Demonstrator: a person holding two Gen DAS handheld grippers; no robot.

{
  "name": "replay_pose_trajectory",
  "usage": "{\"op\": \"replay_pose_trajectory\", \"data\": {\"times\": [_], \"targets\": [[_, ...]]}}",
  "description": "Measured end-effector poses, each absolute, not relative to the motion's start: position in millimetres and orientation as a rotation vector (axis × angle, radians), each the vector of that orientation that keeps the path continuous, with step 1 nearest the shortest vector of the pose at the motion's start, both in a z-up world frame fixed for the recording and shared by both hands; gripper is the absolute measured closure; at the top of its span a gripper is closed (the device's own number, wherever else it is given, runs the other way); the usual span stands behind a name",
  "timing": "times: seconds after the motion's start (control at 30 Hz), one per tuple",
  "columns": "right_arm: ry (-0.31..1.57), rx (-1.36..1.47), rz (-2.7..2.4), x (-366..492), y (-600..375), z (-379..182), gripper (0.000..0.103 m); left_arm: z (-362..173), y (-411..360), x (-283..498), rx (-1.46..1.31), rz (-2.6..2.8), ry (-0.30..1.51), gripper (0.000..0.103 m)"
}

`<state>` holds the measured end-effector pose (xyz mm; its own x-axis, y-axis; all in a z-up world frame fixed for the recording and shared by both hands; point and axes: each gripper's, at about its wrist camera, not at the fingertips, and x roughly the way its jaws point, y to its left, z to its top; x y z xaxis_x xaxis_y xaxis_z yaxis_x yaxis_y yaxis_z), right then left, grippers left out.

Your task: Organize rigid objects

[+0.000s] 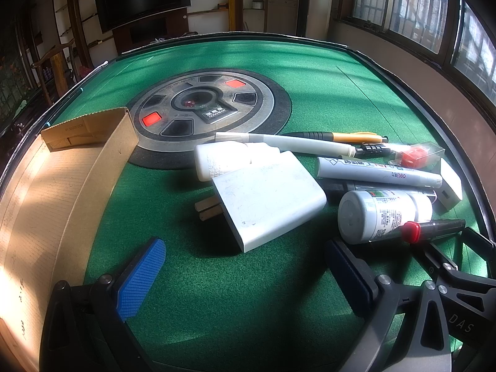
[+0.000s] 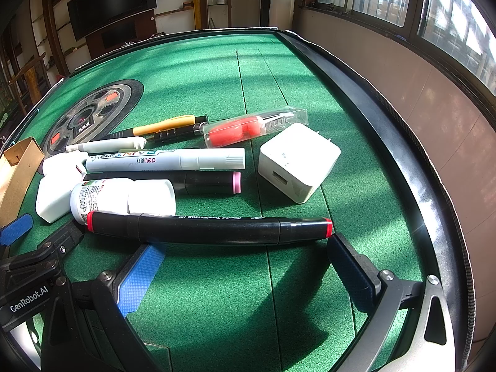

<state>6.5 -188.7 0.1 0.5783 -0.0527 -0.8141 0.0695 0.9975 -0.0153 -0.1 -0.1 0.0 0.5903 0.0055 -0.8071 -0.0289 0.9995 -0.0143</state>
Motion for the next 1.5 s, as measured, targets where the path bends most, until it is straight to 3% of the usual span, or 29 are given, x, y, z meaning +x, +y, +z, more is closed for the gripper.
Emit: {"op": "replay_pose_trajectory", "data": {"times": [0.4, 0.63, 0.77, 1.2, 1.5], "targets": [[0.952, 0.019, -0.071, 7, -189, 0, 0.000, 1, -2, -1, -0.022, 0.010, 0.940, 0.001], [0.976, -0.034, 0.036, 11, -188, 0, 0.000, 3, 6, -6, 0.040, -0.102, 1.060, 0.001], [1.036, -0.020, 0.012, 9, -184, 4, 0.000, 2, 6, -20, 0.041, -0.095, 0.984, 0.001], [1.011, 0.026, -0.086, 16, -175, 2, 0.000, 3, 9, -20, 0.042, -0.101, 1.003, 0.001], [0.612, 0.161, -0.078, -33, -201, 49, 0.003, 36, 24, -40, 0.034, -0.132, 0.894, 0.001]]}}
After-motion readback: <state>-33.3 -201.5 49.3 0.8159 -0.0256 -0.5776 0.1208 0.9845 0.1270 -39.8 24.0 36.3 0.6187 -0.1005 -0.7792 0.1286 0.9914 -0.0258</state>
